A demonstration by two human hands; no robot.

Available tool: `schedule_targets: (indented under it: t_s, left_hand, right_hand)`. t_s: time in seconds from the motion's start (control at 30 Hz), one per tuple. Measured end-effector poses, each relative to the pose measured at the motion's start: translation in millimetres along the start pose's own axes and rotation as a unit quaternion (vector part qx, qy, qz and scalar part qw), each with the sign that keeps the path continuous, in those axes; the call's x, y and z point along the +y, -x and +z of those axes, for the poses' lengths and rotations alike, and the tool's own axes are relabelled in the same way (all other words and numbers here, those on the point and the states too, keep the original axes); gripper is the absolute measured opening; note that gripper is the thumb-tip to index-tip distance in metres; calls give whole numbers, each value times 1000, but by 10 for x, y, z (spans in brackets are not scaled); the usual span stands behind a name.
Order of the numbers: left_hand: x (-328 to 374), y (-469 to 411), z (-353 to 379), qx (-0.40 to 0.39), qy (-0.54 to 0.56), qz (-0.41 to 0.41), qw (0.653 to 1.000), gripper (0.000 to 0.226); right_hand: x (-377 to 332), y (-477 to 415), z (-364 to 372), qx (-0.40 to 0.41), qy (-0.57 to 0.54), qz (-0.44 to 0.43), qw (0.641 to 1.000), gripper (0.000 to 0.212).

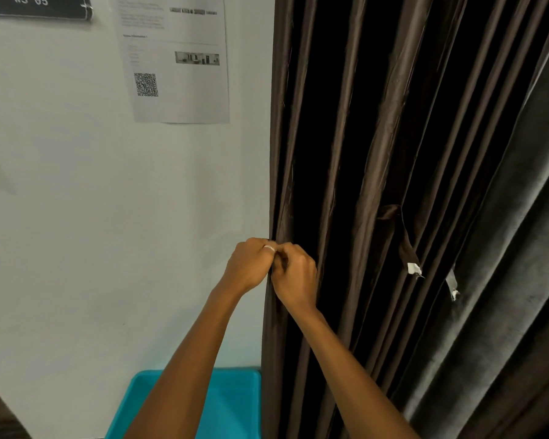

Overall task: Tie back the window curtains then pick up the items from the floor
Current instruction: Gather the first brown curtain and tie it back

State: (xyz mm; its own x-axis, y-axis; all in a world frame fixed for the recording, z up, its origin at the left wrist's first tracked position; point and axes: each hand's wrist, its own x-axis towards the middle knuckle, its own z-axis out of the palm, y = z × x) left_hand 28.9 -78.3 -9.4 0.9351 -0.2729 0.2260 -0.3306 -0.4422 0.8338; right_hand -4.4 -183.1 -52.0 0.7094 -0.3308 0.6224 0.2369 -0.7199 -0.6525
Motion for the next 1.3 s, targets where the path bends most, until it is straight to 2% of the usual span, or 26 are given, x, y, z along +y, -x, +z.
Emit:
schedule_targets:
  t_s: [0.13,0.3,0.43,0.53,0.57,0.63,0.7,0.73,0.8,0.83,0.9,0.93,1.07,1.3]
  left_hand:
    - [174,-5,10,32,-118,-9,992,64]
    - [205,-59,80,88,-156,-21,984,44]
    - [194,-77,92,89,-209,7,974,38]
    - [161,-101,50,94,-248,17,964,37]
    - [142,-114,30,97,-257,17,961,38]
    - [105,-134,-11,99,-266,16,959,39]
    - [86,-146,-29,95,-259,16,961,41]
    - [85,-151,-31,91,-255,18,963,42]
    - [88,-172,-38,81,-250,23,965,43]
    - [79,-190,-51,77,-249,23,965,45]
    - [35,-228,-129,76,-250,18,965,46]
    - [2,-246,-193,81,-251,12,964,46]
    - [-180,-320,-506,118,-264,-10,957,42]
    - [-229,-337,-500,121,-248,-11,961,45]
  right_hand:
    - [-41,8,46,14,-10,10,1000,14]
    - [21,-28,112,5,-41,14,999,23]
    - [59,-28,71,-14,-42,0,999,31]
    - [38,-90,-82,-58,-46,-20,997,19]
    - [10,-111,-167,-37,-43,-19,998,15]
    - [-52,-152,-366,76,-24,5,997,14]
    - [-63,-203,-488,170,11,48,984,27]
    - [-50,-239,-501,177,30,70,981,40]
    - [2,-328,-512,128,62,102,984,56]
    - [70,-379,-508,99,75,108,986,52]
    - [215,-467,-571,70,107,106,986,20]
    - [280,-505,-639,75,116,118,983,12]
    - [569,-617,-974,134,100,174,970,8]
    - [625,-472,-966,136,81,121,980,11]
